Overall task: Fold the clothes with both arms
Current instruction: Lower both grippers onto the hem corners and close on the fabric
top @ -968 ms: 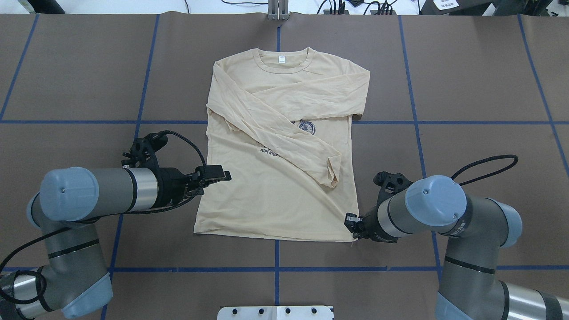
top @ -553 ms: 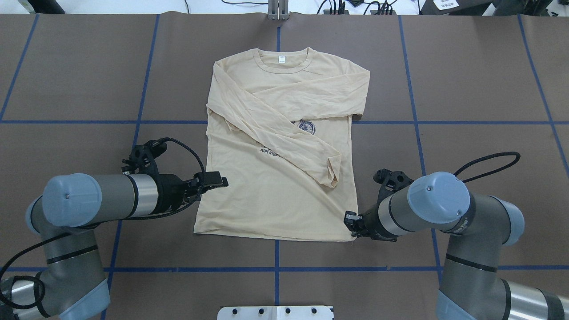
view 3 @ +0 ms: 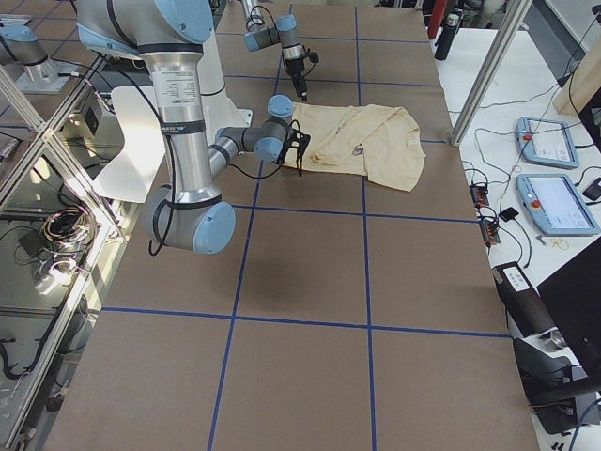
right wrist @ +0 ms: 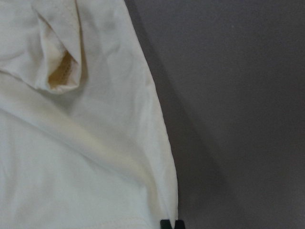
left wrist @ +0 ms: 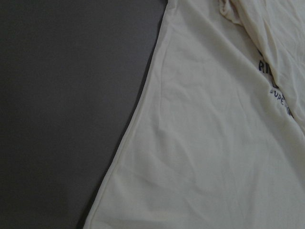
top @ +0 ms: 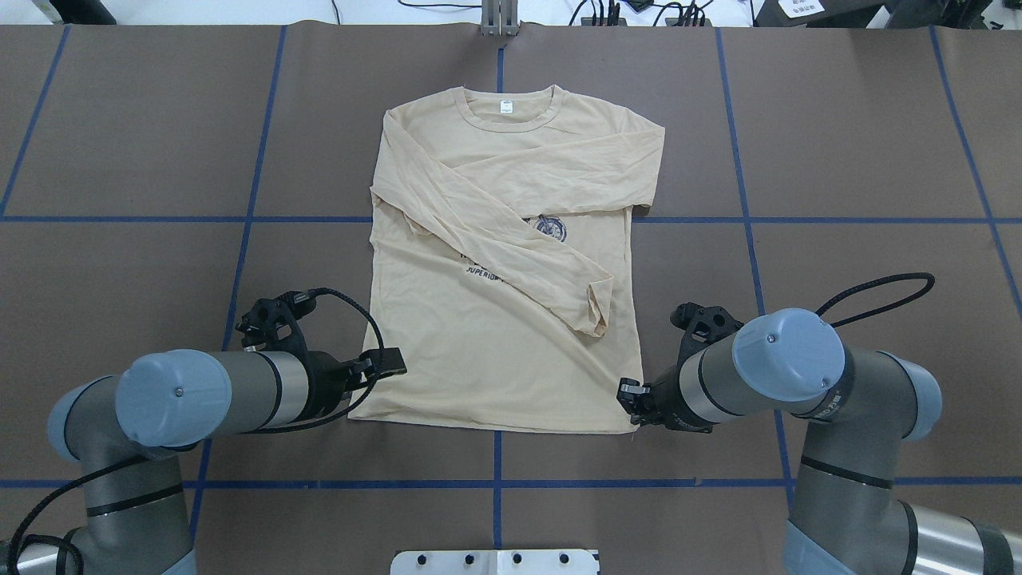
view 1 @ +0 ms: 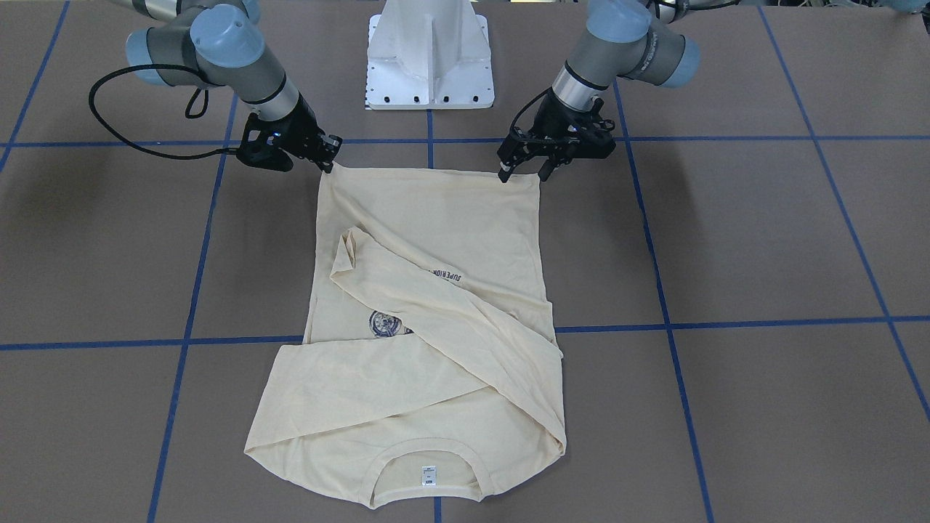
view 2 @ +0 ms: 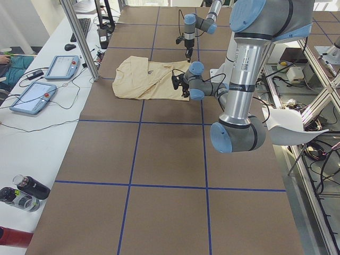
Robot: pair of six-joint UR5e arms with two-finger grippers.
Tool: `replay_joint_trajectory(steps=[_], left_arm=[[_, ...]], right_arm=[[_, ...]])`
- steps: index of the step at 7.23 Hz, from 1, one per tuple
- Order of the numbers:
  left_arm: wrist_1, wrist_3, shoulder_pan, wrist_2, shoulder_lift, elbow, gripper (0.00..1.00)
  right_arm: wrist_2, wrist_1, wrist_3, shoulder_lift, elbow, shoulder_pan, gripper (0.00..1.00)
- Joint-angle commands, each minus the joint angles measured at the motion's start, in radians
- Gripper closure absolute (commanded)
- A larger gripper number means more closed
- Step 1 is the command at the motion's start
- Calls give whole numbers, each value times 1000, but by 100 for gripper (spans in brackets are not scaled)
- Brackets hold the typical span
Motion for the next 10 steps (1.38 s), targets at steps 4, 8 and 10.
replay_joint_trajectory(steps=[4,8,10], left_arm=[[66,11,43,25,13,2,2],[115,12,69,25,-3,8,4],[115,12,69,25,-6,8,15]], right_arm=[[31,0,-1,-1,23,25,100],[42,0,-1,-2,26,35,100],[42,0,-1,-2,27,35,100]])
